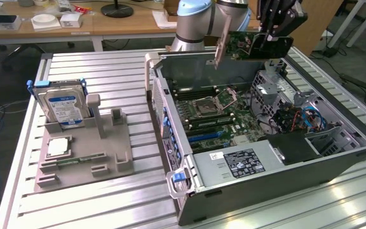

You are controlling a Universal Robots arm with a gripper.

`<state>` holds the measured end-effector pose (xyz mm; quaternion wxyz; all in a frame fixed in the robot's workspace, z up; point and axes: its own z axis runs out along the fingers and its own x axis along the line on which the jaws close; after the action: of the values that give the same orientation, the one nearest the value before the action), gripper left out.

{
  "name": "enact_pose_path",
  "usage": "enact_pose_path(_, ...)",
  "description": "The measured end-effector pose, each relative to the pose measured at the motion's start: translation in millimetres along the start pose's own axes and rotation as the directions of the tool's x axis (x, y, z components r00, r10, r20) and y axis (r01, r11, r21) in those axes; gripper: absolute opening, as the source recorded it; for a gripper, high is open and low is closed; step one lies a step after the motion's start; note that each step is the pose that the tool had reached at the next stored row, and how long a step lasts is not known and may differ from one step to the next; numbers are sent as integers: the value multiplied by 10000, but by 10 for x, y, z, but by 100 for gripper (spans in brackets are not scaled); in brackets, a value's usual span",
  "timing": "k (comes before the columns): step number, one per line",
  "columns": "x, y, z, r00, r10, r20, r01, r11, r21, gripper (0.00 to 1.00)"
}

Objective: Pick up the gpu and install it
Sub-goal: 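Insert the gpu into the slot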

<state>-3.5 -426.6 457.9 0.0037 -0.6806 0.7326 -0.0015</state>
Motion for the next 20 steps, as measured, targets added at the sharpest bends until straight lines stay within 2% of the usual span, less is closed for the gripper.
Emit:
enact_pose_path(5,0,0,0,9981,-618,5,618,9981,-2,27)
enact_pose_path(11,0,0,0,9915,-1298,11,1298,9915,-4,27)
enact_pose_path(20,1,1,0,9911,-1334,11,1334,9911,-6,27)
